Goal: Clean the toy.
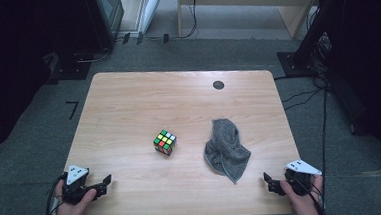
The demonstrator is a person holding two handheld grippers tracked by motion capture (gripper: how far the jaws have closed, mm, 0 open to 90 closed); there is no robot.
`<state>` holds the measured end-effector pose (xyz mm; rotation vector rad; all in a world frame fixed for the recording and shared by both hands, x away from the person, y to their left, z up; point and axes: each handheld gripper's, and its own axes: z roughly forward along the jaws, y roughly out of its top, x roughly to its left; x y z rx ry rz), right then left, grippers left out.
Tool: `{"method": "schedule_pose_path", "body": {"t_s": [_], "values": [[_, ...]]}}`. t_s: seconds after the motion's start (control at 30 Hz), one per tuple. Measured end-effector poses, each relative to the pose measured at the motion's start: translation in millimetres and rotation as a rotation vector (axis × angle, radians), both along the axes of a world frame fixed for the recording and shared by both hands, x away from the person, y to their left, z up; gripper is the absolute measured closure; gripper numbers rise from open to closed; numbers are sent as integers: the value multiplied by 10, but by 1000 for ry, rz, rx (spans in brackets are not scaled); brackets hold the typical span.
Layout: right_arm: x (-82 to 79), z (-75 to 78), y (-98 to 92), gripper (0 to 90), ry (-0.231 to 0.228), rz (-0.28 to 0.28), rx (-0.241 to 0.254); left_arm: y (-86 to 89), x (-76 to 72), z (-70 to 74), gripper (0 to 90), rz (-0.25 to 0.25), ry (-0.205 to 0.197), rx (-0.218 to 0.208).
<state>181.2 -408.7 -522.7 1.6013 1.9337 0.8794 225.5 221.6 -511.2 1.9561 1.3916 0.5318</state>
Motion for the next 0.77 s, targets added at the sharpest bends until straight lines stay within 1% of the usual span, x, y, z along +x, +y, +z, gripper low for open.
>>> {"method": "schedule_pose_path", "body": {"t_s": [0.1, 0.13, 0.2, 0.23, 0.33, 0.43, 0.77], "values": [[2, -19, 7, 0, 7, -1, -16, -15, -1, -25, 135, 3, 16, 51], [4, -30, 6, 0, 11, -3, -15, -23, 2, -33, 135, -2, 22, 63], [9, -36, -2, 0, 20, -7, -13, -42, 1, -39, 134, -5, 17, 78], [11, -35, -3, 0, 17, -10, -12, -45, 3, -40, 134, -8, 17, 78], [22, -39, 1, 4, 29, -4, -15, -55, 7, -47, 133, -2, 12, 75], [26, -41, 4, 1, 29, -3, -15, -77, 10, -64, 134, 16, -4, 66], [29, -42, 14, 0, 32, -19, -14, -89, 19, -63, 143, 23, -5, 66]]}}
